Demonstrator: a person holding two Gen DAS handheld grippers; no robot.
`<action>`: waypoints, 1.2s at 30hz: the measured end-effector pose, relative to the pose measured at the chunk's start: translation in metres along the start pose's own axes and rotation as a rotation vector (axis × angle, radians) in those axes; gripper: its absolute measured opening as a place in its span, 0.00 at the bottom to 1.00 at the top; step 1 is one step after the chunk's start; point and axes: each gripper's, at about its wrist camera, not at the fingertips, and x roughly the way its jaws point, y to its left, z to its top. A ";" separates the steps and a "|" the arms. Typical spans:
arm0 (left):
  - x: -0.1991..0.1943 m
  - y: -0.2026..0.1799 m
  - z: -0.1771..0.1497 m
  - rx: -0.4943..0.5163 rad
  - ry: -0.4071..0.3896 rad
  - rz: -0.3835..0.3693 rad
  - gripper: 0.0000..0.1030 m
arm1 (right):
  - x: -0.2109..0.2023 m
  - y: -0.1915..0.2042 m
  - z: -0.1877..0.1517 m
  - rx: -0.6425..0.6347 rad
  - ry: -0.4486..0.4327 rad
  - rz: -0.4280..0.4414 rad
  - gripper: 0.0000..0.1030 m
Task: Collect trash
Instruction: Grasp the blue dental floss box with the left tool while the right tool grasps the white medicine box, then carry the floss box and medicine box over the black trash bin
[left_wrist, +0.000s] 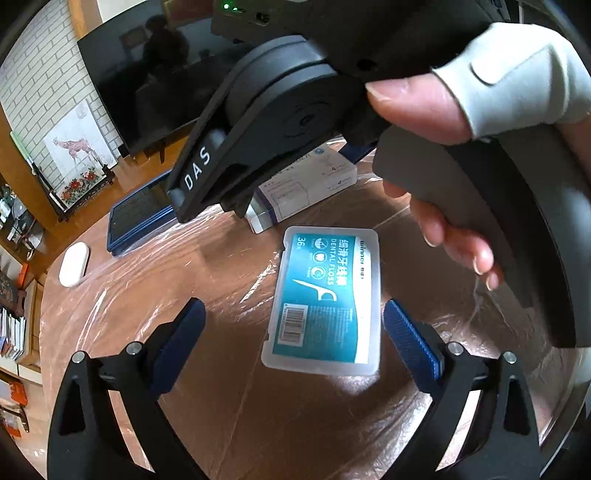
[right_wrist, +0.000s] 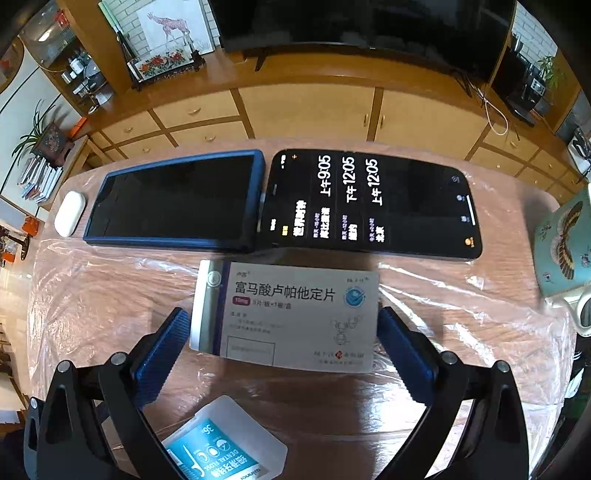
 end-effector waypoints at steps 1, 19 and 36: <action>0.002 0.000 0.000 0.000 0.005 -0.003 0.95 | 0.001 0.000 0.000 -0.007 -0.002 -0.005 0.96; 0.001 0.018 0.000 -0.030 -0.004 -0.105 0.54 | -0.030 -0.019 -0.012 0.033 -0.108 0.046 0.94; -0.029 0.031 -0.022 -0.152 -0.025 -0.057 0.54 | -0.083 -0.036 -0.073 0.055 -0.197 0.088 0.94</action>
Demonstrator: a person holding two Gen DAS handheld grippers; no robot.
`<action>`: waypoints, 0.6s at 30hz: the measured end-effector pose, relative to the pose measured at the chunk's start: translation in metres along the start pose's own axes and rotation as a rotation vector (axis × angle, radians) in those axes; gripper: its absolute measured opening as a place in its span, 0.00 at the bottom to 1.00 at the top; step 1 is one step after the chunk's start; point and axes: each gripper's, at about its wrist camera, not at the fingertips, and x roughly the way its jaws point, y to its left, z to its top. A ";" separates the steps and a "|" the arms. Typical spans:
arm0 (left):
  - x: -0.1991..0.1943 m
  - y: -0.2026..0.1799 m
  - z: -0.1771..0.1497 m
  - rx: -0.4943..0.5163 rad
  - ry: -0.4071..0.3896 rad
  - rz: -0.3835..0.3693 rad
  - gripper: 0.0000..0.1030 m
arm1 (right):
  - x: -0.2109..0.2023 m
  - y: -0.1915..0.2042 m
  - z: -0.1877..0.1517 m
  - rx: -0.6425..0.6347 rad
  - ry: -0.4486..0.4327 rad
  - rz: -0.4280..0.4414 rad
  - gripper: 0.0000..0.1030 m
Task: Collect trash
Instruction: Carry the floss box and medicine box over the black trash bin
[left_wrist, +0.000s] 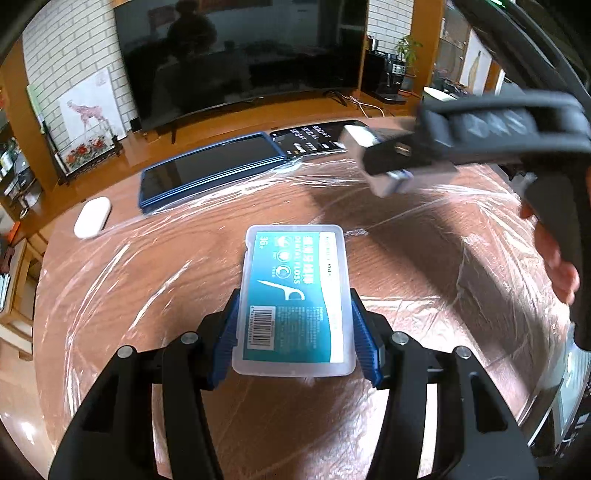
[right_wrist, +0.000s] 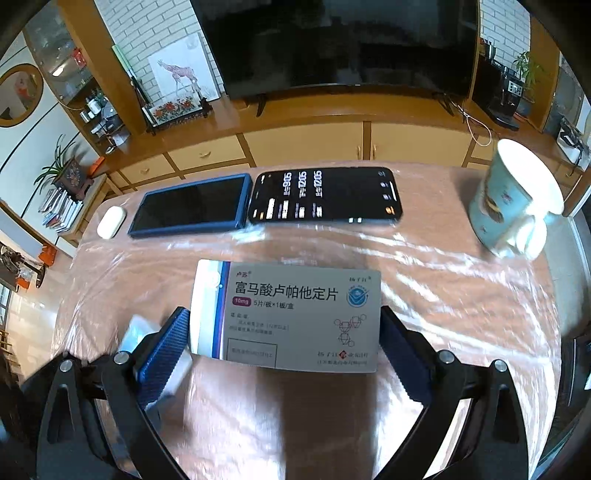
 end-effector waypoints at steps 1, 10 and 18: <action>-0.003 0.001 -0.002 -0.008 -0.003 0.006 0.54 | -0.005 0.000 -0.004 0.000 -0.005 0.004 0.94; -0.032 0.003 -0.020 -0.035 -0.030 0.001 0.54 | -0.049 0.007 -0.054 -0.001 -0.053 0.039 0.94; -0.058 -0.001 -0.041 -0.035 -0.051 -0.010 0.54 | -0.073 0.017 -0.091 0.012 -0.067 0.047 0.94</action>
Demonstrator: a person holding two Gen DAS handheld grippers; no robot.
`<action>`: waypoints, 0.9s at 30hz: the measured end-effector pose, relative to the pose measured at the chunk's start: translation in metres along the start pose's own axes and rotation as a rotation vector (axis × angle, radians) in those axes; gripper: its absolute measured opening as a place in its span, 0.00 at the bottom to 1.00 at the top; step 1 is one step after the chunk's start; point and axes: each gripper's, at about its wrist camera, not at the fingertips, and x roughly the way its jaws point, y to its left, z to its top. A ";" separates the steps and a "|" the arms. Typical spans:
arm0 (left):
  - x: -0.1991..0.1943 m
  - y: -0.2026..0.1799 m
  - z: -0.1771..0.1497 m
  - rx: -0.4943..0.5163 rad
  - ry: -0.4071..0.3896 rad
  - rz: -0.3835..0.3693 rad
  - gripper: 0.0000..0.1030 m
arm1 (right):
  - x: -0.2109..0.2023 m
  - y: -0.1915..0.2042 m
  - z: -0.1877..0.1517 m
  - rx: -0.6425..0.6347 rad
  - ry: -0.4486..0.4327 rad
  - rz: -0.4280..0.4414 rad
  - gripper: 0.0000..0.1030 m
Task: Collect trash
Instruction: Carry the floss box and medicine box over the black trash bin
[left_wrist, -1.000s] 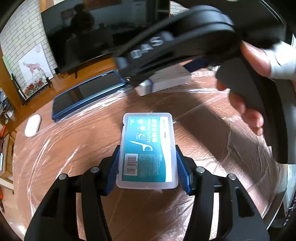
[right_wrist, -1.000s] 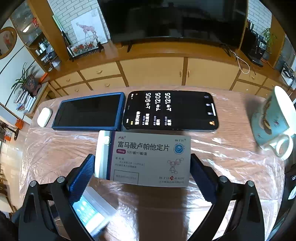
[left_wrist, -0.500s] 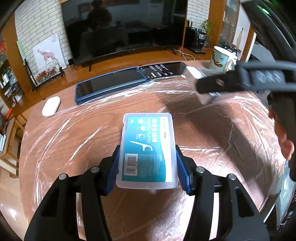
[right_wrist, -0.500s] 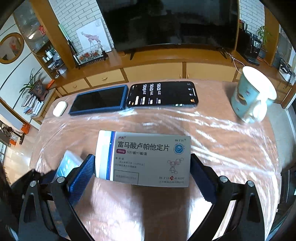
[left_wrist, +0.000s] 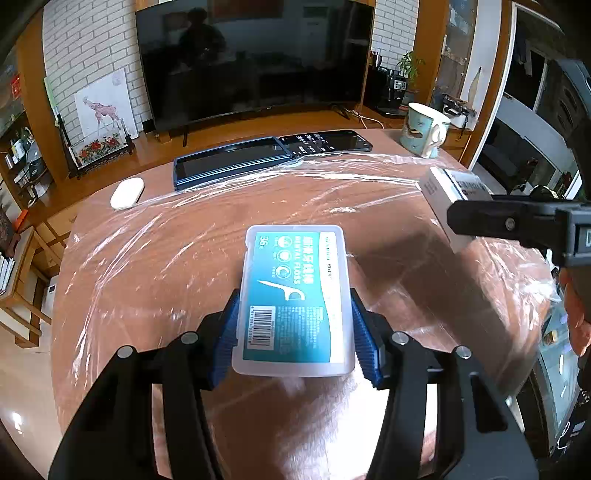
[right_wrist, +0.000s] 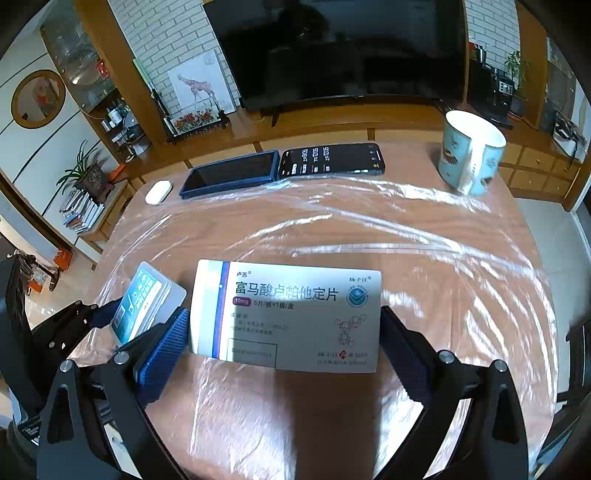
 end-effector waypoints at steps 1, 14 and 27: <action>-0.003 -0.001 -0.002 0.000 -0.001 -0.001 0.54 | -0.003 0.001 -0.003 0.004 -0.001 0.001 0.94; -0.029 -0.006 -0.033 0.003 -0.012 -0.028 0.54 | -0.034 0.007 -0.054 0.047 -0.010 0.014 0.94; -0.058 -0.034 -0.063 -0.025 -0.025 0.003 0.54 | -0.063 0.002 -0.098 -0.012 0.017 0.093 0.94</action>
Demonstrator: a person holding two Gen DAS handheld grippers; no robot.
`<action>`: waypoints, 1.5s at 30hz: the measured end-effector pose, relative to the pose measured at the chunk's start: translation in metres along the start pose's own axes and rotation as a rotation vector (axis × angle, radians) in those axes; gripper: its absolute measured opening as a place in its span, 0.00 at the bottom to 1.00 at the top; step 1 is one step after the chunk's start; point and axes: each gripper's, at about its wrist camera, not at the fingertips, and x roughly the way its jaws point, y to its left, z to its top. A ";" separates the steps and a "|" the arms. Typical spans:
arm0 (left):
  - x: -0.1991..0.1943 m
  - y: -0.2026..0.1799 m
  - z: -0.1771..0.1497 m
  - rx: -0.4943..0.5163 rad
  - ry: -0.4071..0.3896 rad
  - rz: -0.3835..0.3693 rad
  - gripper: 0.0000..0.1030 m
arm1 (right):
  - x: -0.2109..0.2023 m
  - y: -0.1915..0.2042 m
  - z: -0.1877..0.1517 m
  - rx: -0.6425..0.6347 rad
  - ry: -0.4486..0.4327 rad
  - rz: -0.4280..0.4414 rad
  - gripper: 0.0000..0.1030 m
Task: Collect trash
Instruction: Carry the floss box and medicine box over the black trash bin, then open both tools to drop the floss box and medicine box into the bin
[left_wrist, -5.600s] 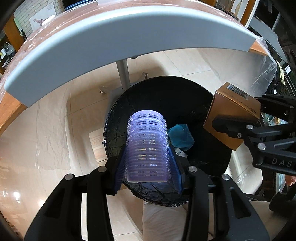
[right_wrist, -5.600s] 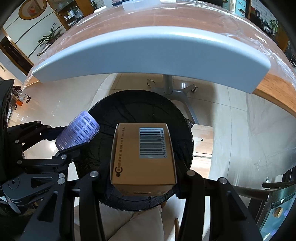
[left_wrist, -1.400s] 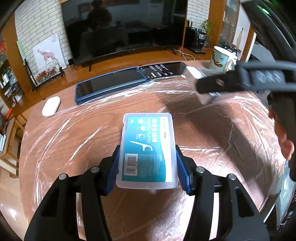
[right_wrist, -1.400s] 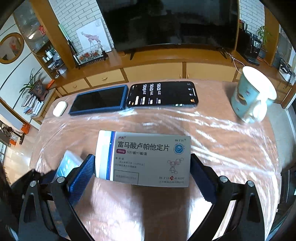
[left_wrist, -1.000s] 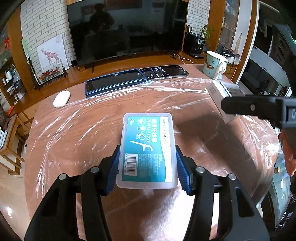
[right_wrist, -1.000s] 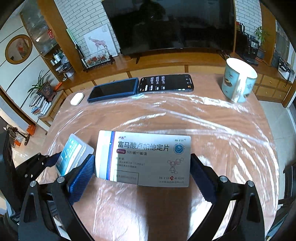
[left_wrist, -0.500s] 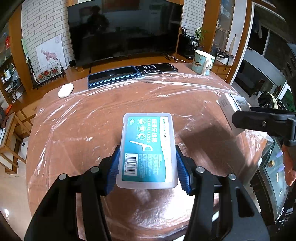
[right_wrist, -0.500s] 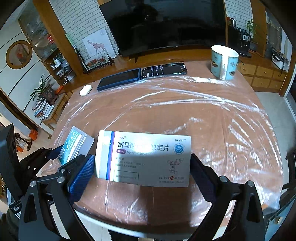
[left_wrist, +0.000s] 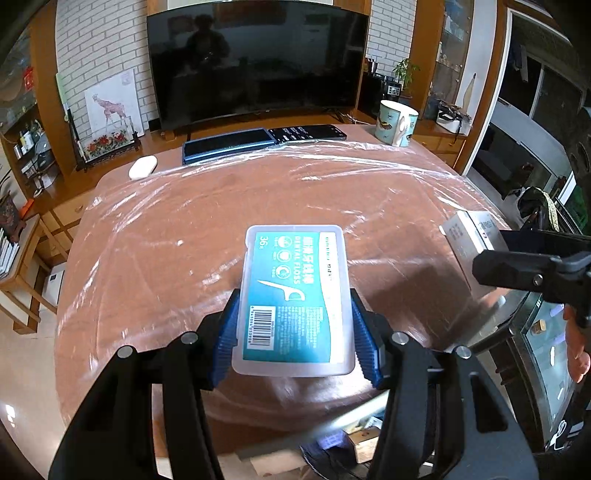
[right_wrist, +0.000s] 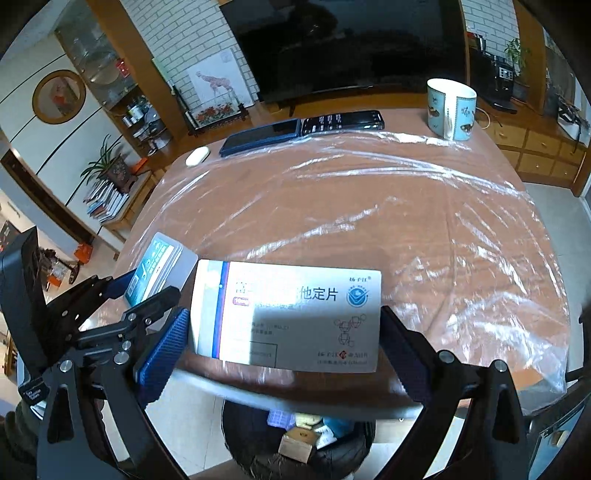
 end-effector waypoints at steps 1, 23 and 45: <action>-0.003 -0.004 -0.003 -0.001 0.001 0.004 0.54 | -0.003 -0.001 -0.003 -0.004 0.001 0.003 0.94; -0.045 -0.061 -0.083 0.056 0.084 0.004 0.54 | -0.033 0.009 -0.111 -0.111 0.131 0.087 0.94; -0.008 -0.070 -0.134 0.068 0.232 -0.006 0.54 | 0.032 0.003 -0.159 -0.146 0.273 0.011 0.94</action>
